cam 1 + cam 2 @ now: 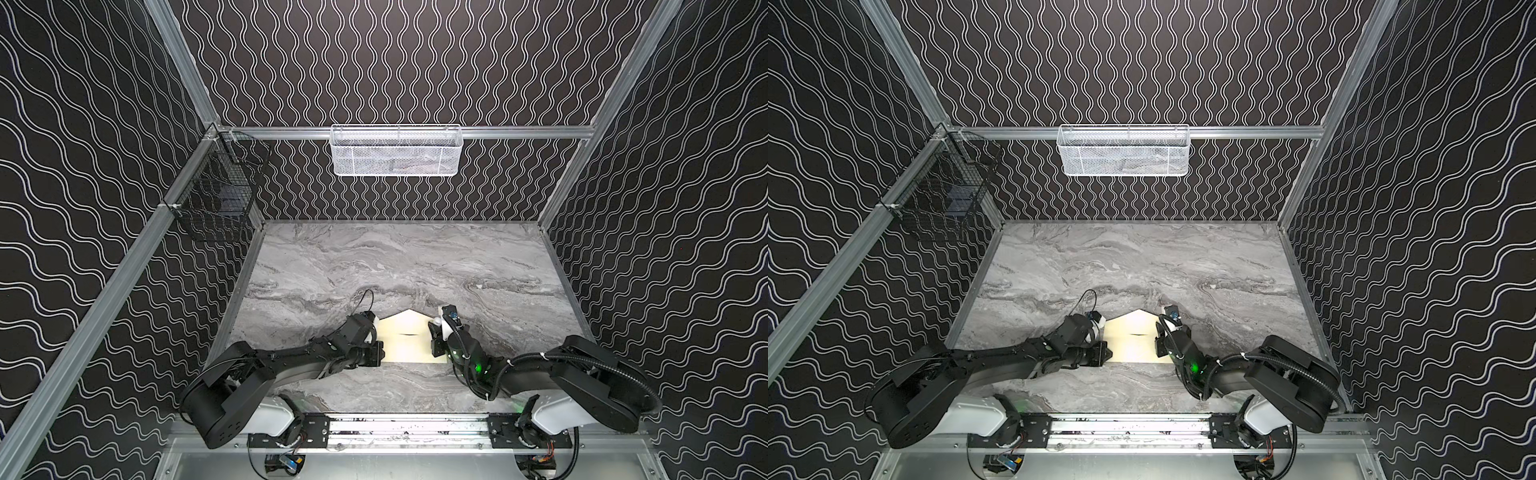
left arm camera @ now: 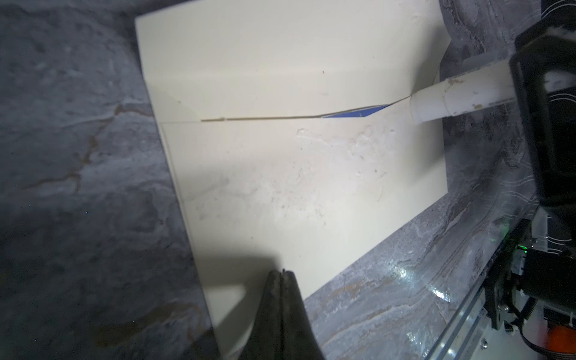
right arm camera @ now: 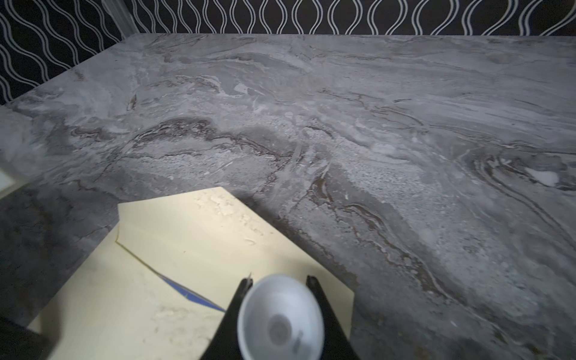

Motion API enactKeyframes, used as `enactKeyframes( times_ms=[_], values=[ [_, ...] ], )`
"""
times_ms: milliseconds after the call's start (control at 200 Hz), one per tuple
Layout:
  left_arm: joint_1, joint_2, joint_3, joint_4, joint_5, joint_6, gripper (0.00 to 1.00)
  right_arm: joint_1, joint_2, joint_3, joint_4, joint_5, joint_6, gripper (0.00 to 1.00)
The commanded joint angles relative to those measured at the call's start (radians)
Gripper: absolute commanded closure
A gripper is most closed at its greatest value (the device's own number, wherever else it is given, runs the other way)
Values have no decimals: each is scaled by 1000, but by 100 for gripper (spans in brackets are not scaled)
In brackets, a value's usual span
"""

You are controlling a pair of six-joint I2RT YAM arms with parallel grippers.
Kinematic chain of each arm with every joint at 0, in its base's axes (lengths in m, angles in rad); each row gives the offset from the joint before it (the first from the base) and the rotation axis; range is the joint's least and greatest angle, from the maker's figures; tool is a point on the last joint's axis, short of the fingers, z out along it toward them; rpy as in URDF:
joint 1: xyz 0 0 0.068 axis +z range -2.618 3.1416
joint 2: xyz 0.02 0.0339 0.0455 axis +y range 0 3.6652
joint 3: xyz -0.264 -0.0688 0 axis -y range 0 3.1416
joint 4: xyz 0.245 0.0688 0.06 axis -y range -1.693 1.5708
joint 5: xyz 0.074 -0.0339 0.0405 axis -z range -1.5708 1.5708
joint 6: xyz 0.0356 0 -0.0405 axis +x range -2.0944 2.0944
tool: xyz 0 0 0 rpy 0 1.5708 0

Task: Place the letter into the envelope and seal it

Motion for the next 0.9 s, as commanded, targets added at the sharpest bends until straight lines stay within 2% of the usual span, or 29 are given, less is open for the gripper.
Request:
enactKeyframes(
  times_ms=[0, 95, 305, 435, 520, 616, 721, 791, 896],
  values=[
    [1, 11, -14, -174, -59, 1, 99, -23, -19, -2, -167, 138, 39, 100],
    [1, 10, -16, -171, -59, -2, 99, -45, -23, 12, -259, 195, 89, 100],
    [0, 47, -2, -168, -46, 8, 100, -48, -79, -24, -252, 165, 104, 100],
    [-1, 31, -6, -164, -44, 10, 100, -39, -200, -40, -243, 110, 61, 100],
    [-1, 25, -8, -162, -45, 10, 100, 24, -241, -31, -154, 83, -1, 100],
    [-1, 37, -4, -154, -38, 12, 100, 124, -176, 19, -19, 49, -73, 100],
    [-1, 41, -4, -152, -36, 12, 100, 208, -22, 119, 89, -22, -132, 100],
    [-1, 30, -9, -156, -37, 8, 100, 238, 74, 163, 179, -69, -174, 100],
    [-1, 12, -11, -164, -46, 7, 100, 249, 174, 213, 190, -107, -175, 100]
  ],
)
